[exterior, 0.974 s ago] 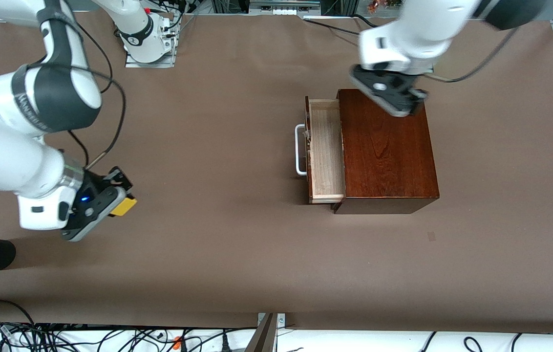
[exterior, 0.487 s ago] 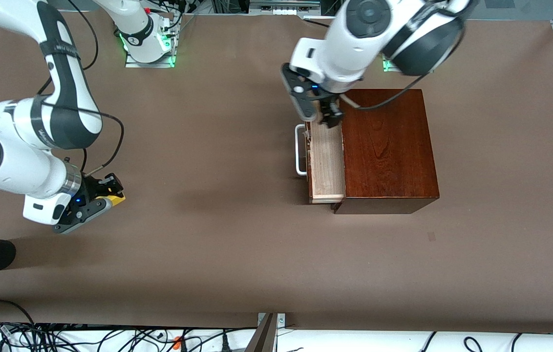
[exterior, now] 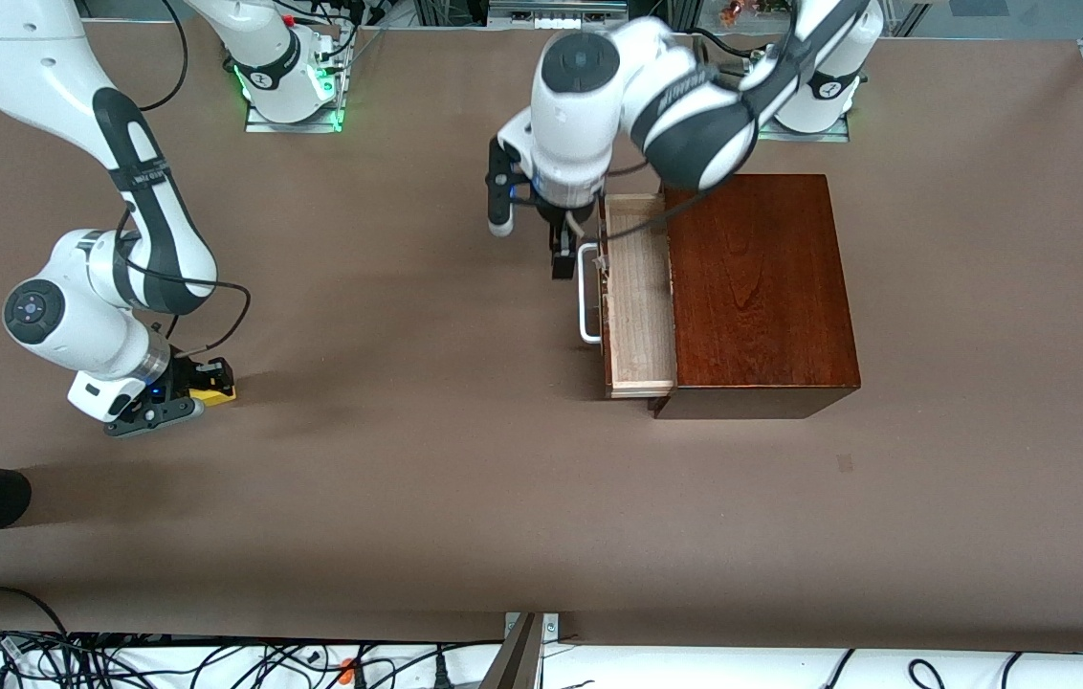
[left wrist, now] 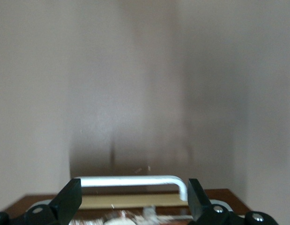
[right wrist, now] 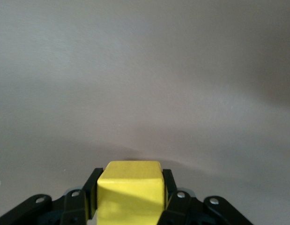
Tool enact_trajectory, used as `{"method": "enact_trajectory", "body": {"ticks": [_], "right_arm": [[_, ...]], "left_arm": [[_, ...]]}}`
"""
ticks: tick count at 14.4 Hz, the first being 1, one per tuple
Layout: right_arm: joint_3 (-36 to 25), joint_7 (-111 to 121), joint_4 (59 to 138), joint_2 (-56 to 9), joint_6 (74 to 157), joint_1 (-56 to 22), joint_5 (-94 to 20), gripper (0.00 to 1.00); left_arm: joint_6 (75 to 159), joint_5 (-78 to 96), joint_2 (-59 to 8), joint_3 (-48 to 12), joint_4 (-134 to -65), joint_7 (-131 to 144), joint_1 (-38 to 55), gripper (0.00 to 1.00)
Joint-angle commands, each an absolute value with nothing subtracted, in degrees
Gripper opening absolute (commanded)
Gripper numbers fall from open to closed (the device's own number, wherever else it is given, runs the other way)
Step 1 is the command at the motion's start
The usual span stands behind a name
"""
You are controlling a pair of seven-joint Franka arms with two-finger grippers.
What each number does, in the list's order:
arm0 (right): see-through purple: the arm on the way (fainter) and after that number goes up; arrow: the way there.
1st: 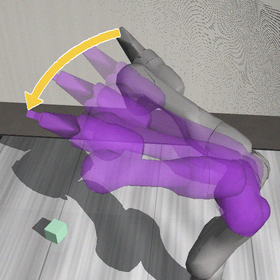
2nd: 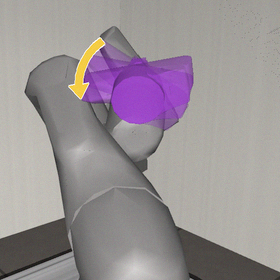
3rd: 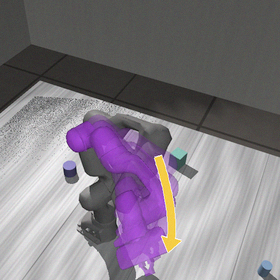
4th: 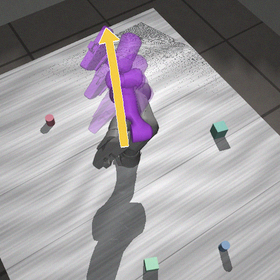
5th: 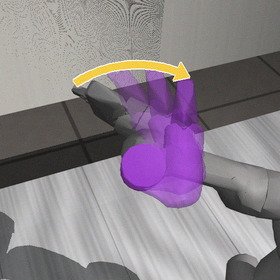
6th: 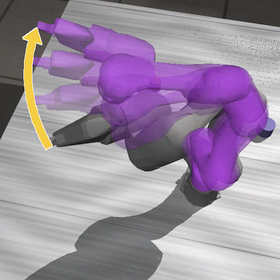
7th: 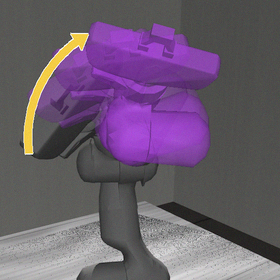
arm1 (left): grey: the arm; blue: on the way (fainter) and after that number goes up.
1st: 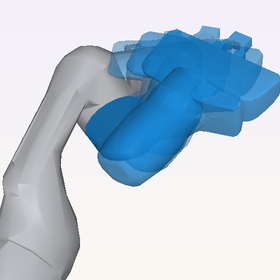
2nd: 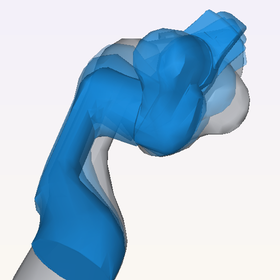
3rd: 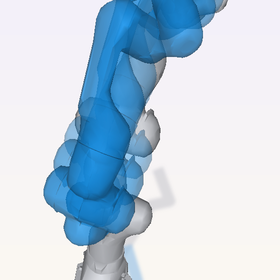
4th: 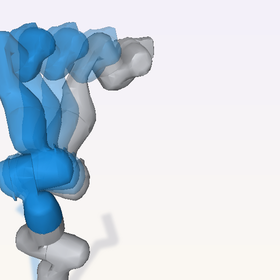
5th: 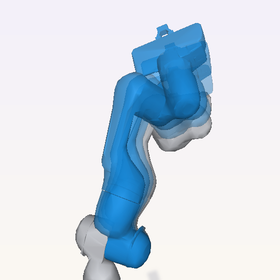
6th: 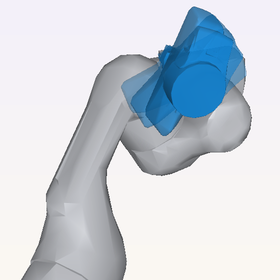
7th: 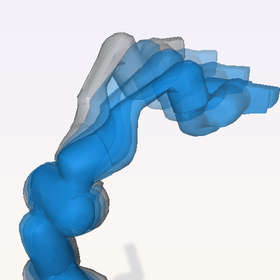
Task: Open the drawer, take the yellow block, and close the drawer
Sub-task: 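Set the cube on the table with the right gripper while the left gripper pushes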
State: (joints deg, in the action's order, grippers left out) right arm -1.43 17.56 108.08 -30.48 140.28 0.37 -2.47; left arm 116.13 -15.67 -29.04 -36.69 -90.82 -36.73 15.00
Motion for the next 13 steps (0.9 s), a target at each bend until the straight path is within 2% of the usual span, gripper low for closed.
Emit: {"method": "enact_trajectory", "body": {"ticks": [1, 7, 9, 10, 11, 12, 13], "right_arm": [[-1.0, 13.1, 109.3, -29.8, 140.7, 0.5, -3.3, 0.0], [-1.0, 9.1, 110.9, -31.8, 143.9, 0.7, -3.2, 0.0], [-1.0, 9.3, 110.9, -32.3, 144.2, 0.9, -2.6, 0.19], [-1.0, 9.8, 110.9, -32.3, 144.5, 1.0, -2.6, 0.33], [-1.0, 9.8, 110.8, -32.0, 144.5, 1.1, -2.6, 0.71], [-1.0, 9.9, 110.6, -31.7, 144.4, 1.1, -2.6, 1.0], [-1.0, 9.9, 110.2, -31.4, 144.4, 1.2, -2.6, 1.0]], "left_arm": [[118.7, -17.8, -34.1, -37.0, -89.2, -41.1, 14.7, 1.0], [121.4, -22.4, -36.6, -36.6, -93.6, -41.1, 13.7, 1.0], [121.4, -23.1, -36.6, -36.5, -94.7, -41.1, 13.7, 1.0], [121.4, -24.8, -36.5, -36.5, -94.7, -41.1, 13.5, 1.0], [121.2, -25.1, -36.5, -36.6, -94.8, -41.2, 13.4, 1.0], [121.0, -25.1, -36.4, -36.5, -94.9, -41.2, 13.4, 1.0], [120.9, -25.1, -36.4, -36.5, -94.9, -41.7, 12.9, 1.0]]}}
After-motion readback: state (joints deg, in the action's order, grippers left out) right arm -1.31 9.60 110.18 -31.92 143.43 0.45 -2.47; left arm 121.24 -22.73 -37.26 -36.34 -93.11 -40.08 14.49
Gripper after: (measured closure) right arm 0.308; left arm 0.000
